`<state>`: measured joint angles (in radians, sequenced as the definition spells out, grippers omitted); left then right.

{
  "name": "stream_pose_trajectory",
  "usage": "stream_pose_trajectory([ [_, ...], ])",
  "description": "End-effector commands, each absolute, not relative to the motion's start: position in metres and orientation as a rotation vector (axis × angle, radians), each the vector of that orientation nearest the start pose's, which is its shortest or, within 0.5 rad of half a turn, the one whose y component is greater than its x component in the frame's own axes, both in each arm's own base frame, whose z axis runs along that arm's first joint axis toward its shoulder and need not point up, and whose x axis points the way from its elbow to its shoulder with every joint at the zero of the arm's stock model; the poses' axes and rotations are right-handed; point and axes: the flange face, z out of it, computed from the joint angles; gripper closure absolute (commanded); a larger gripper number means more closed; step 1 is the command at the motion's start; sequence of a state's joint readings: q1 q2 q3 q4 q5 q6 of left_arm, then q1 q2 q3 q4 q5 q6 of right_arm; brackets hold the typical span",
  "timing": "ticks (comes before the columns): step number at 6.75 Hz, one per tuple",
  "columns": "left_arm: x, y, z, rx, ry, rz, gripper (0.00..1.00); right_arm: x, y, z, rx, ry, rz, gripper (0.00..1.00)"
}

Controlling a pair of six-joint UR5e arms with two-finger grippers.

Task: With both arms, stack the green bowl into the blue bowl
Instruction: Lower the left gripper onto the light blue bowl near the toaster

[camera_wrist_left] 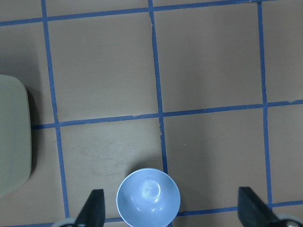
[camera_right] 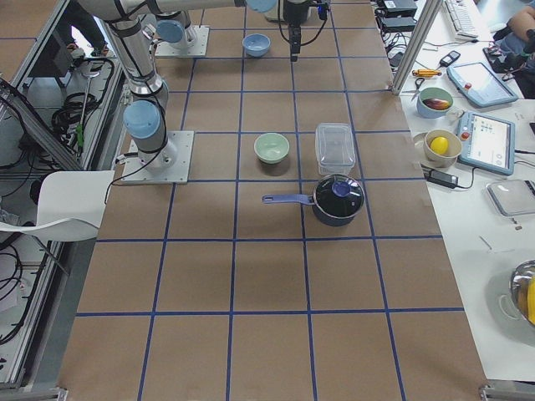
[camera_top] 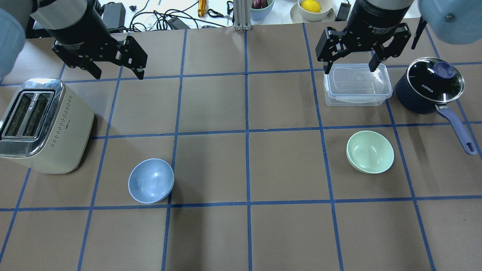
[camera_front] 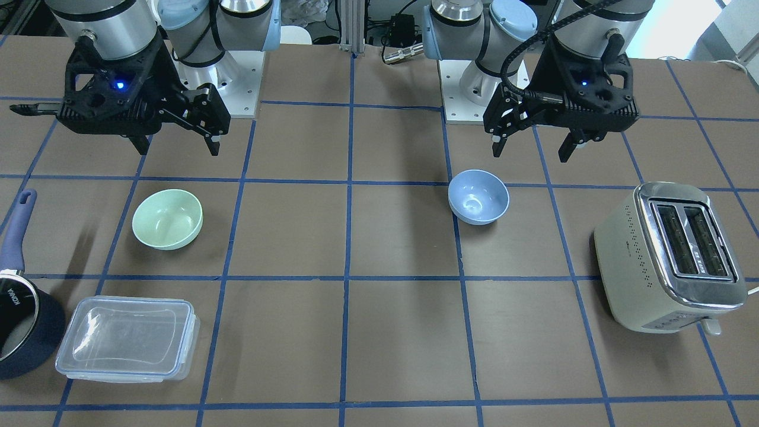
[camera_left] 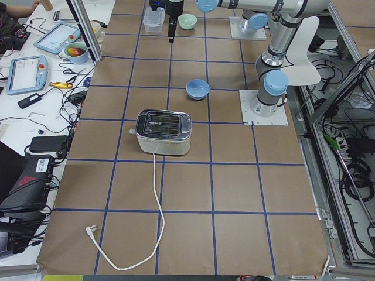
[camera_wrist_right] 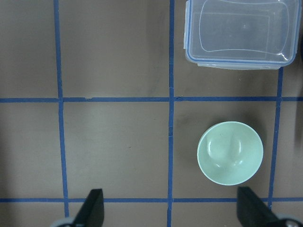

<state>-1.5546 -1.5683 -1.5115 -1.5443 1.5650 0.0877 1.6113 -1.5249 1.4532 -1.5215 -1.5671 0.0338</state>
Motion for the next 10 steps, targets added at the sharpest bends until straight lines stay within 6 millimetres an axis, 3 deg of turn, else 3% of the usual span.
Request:
stream_pose_trajectory([
  [1, -0.13, -0.505, 0.518, 0.114, 3.139, -0.178, 0.0, 0.154, -0.507, 0.517, -0.007, 3.138, -0.033, 0.0],
  [3, -0.134, -0.49, 0.502, 0.143, 3.123, -0.11, 0.0, 0.154, -0.507, 0.517, -0.01, 3.141, -0.031, 0.0],
  [4, -0.133, -0.478, 0.46, 0.123, 3.139, 0.004, 0.0, 0.153, -0.507, 0.516, -0.01, 3.145, -0.029, 0.0],
  [5, -0.128, -0.459, 0.395, 0.104, 3.133, 0.208, 0.0, 0.153, -0.507, 0.516, -0.007, 3.144, -0.029, 0.0],
  [6, -0.128, -0.436, 0.359, 0.112, 3.127, 0.229, 0.0, 0.154, -0.506, 0.516, -0.007, 3.136, -0.029, 0.0],
  [8, -0.133, -0.401, 0.319, 0.078, 3.12, 0.315, 0.0, 0.154, -0.506, 0.514, -0.01, 3.141, -0.024, 0.0],
  [10, -0.137, -0.386, 0.25, 0.104, 3.121, 0.189, 0.0, 0.153, -0.505, 0.512, -0.017, 3.143, -0.005, 0.0],
])
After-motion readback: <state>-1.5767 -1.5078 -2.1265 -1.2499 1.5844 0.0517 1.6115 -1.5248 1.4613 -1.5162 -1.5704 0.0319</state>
